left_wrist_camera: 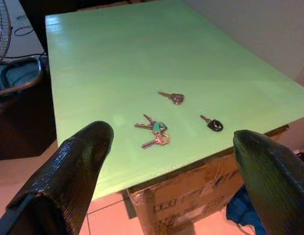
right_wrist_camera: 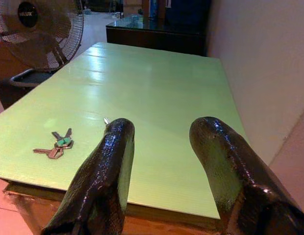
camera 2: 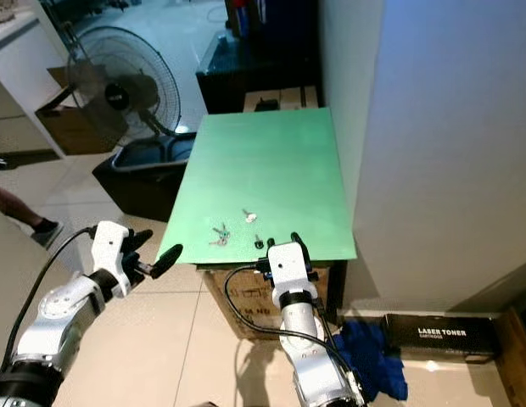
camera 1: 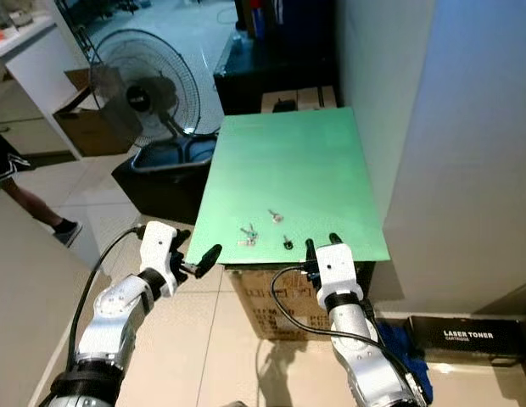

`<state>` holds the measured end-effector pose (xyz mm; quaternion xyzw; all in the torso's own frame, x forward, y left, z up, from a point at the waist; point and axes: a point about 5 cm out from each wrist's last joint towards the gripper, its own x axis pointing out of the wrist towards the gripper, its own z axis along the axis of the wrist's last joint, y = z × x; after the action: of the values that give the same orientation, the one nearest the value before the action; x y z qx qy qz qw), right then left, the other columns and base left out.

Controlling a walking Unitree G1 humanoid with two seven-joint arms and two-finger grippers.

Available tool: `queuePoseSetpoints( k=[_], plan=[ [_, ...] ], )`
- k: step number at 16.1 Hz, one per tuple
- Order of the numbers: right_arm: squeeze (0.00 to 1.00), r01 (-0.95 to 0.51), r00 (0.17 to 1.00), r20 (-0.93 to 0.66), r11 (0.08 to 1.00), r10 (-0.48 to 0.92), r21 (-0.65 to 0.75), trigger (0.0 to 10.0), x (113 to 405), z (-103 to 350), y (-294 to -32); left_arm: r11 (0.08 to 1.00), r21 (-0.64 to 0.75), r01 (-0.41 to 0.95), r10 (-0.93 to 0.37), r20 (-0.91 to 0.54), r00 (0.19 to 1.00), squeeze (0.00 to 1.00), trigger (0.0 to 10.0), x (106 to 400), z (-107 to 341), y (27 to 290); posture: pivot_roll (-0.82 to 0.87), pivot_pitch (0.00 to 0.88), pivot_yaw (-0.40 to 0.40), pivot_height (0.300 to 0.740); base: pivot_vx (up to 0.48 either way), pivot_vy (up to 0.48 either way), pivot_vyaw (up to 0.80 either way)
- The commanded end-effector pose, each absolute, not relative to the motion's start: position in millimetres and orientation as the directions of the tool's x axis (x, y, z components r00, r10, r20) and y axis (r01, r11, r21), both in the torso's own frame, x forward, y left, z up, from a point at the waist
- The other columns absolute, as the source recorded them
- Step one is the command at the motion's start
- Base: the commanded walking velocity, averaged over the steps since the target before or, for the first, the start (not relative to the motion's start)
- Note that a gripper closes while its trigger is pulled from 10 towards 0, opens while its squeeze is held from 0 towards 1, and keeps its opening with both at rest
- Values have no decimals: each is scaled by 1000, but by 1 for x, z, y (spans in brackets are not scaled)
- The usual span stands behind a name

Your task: Hang keys on a hook

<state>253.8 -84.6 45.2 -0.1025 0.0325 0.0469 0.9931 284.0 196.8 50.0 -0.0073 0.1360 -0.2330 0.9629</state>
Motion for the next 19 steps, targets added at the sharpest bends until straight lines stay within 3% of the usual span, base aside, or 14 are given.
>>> queuePoseSetpoints(
  k=[1,3,4,5,7,9,12,16,19],
  plan=[
    [0,-102,994,-59,976,92,-192,10000,254,51,-83,905,-77,418,-423,-264,867,0,10000,289,52,205,-192,0,195,740,0,0,0],
    [0,-46,999,-11,983,45,-177,10000,254,60,-92,928,-121,353,-371,-182,911,0,10000,298,60,202,-201,0,186,740,0,0,0],
    [0,35,999,39,990,-30,-135,10000,252,65,-105,948,-102,301,-308,-52,950,0,10000,300,75,203,-209,0,174,740,0,0,0],
    [0,140,988,77,985,-132,-98,10000,246,68,-125,940,-176,292,-283,74,956,0,10000,294,84,201,-201,0,146,740,0,0,0],
    [0,226,973,49,973,-225,-33,10000,240,65,-140,930,-175,322,-309,100,946,0,10000,283,80,192,-213,0,135,740,0,0,0],
    [0,287,958,2,958,-287,-10,10000,237,58,-160,956,-231,183,-162,107,981,0,10000,281,66,199,-224,0,94,740,0,0,0],
    [0,198,980,40,973,-195,-114,10000,245,64,-160,953,-283,108,-82,102,991,0,10000,285,66,199,-213,0,78,740,0,0,0],
    [0,123,992,22,983,-121,-135,10000,254,62,-147,968,-214,128,-119,54,991,0,10000,283,58,199,-186,0,79,740,0,0,0],
    [0,130,992,11,988,-129,-85,10000,238,53,-154,973,-90,213,-212,24,977,0,10000,261,49,197,-166,0,86,740,0,0,0]
  ],
)
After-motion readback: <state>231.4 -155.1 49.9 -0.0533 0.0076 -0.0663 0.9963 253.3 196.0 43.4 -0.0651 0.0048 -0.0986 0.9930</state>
